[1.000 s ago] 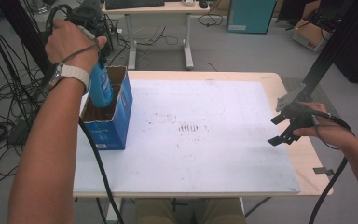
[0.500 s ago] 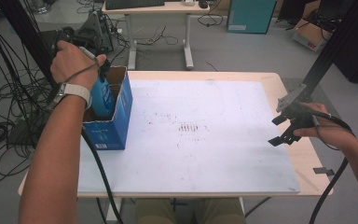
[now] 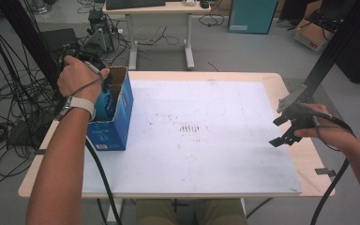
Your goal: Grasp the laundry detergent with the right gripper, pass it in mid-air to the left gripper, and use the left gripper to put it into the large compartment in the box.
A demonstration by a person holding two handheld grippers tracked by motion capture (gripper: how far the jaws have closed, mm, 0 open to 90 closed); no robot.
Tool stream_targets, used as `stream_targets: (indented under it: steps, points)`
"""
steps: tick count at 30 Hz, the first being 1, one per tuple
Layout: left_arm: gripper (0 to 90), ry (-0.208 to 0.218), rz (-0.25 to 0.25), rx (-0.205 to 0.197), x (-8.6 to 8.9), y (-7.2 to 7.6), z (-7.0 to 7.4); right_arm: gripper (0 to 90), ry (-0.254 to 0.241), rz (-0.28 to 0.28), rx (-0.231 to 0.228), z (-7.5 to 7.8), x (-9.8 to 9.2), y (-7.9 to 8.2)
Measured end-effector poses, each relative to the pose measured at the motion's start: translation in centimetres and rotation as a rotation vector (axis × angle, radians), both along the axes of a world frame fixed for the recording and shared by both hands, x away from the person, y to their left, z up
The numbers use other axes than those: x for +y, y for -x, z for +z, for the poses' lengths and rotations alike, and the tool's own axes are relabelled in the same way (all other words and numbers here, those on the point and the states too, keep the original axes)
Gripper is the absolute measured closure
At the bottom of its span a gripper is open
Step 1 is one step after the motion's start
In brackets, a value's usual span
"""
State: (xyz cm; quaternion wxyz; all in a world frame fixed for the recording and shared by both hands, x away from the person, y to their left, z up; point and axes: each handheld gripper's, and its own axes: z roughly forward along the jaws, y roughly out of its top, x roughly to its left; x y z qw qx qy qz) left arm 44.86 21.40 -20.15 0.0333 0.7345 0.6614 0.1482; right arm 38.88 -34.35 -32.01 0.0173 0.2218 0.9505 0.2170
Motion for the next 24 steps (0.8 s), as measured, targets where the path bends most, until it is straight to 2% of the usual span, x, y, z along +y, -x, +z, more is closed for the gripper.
stream_targets:
  steps: [9, 14, 24]
  points:
    - [37.7, 0.003, 0.001, 0.004, 0.0, 0.0, -2.4, 6.8, 0.005, 0.002, 0.005, -0.2, -0.1, 0.1]
    - [37.7, 0.004, -0.003, 0.017, -0.1, 0.0, -3.7, 6.8, 0.009, -0.017, 0.016, -0.3, -0.2, 0.3]
    - [37.7, -0.001, -0.012, 0.035, -0.1, -0.1, -5.9, 6.8, 0.009, -0.026, 0.020, -0.5, -0.5, 0.5]
